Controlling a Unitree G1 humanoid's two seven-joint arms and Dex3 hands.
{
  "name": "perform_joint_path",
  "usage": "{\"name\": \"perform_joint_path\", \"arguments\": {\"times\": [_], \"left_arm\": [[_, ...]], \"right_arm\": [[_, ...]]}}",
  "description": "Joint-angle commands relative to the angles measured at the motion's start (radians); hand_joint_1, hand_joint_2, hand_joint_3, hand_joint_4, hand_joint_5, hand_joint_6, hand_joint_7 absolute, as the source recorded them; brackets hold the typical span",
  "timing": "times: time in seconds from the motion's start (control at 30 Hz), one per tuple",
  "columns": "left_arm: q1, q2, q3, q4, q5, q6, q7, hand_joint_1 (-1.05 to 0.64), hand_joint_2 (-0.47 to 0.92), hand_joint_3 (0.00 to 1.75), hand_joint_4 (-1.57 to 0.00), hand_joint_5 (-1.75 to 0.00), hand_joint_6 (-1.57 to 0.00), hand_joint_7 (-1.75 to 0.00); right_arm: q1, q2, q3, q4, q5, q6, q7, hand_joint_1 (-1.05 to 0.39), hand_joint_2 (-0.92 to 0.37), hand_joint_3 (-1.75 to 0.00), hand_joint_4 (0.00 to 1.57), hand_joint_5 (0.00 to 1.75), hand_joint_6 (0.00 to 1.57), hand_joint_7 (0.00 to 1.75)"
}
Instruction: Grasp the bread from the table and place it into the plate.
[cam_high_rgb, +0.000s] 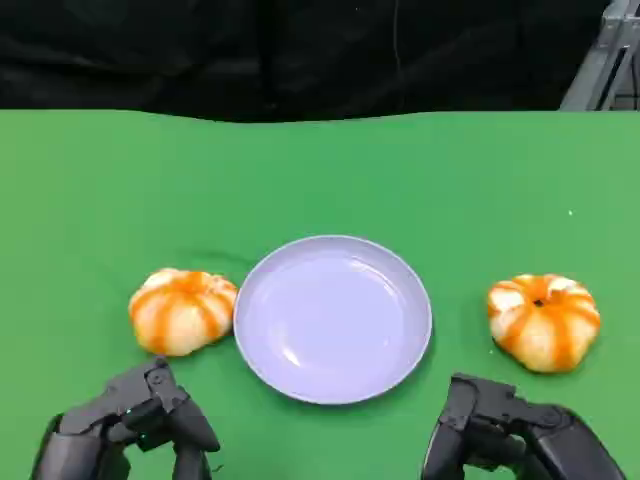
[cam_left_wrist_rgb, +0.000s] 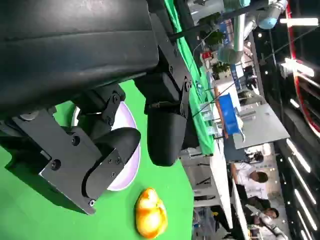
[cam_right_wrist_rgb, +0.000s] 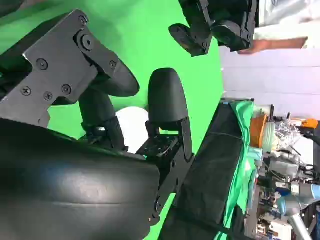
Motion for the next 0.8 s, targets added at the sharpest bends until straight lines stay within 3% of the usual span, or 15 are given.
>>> {"name": "perform_joint_path", "arguments": {"times": [0.03,0.33,0.5,0.63,0.73,0.8], "left_arm": [[0.0,0.008,0.006,0.005,0.001,-0.005,-0.003,-0.03,0.31,1.53,-0.85,-1.69,-0.8,-1.56],[-0.003,0.01,0.008,0.009,-0.004,-0.002,-0.005,-0.03,0.3,1.54,-0.85,-1.69,-0.8,-1.56],[-0.01,0.007,0.016,0.011,0.011,0.003,0.007,-0.01,0.36,1.45,-0.82,-1.64,-0.78,-1.49],[-0.022,0.031,0.022,-0.019,0.065,0.083,0.01,-0.03,0.41,1.29,-0.68,-1.38,-0.7,-1.1],[-0.035,0.056,0.027,-0.042,0.144,0.141,0.011,-0.1,0.55,0.94,-0.54,-1.05,-0.62,-0.69],[-0.045,0.068,0.029,-0.071,0.192,0.203,0.01,-0.16,0.6,0.79,-0.47,-0.95,-0.58,-0.52]], "right_arm": [[0.0,-0.007,-0.006,-0.007,0.01,0.001,0.0,-0.02,-0.31,-1.4,0.69,1.7,0.69,1.5],[-0.001,-0.007,-0.005,-0.005,0.006,-0.003,-0.001,-0.02,-0.31,-1.4,0.69,1.69,0.69,1.5],[-0.002,-0.007,-0.004,-0.007,0.003,0.003,-0.003,-0.02,-0.32,-1.39,0.69,1.7,0.69,1.5],[-0.001,-0.004,-0.002,-0.013,0.009,0.016,-0.003,0.0,-0.33,-1.39,0.68,1.71,0.68,1.51],[0.0,-0.003,-0.001,-0.012,0.007,0.011,-0.005,0.01,-0.33,-1.39,0.68,1.71,0.68,1.52],[0.0,0.0,0.001,-0.011,0.009,0.006,-0.006,0.01,-0.33,-1.4,0.68,1.72,0.68,1.52]]}}
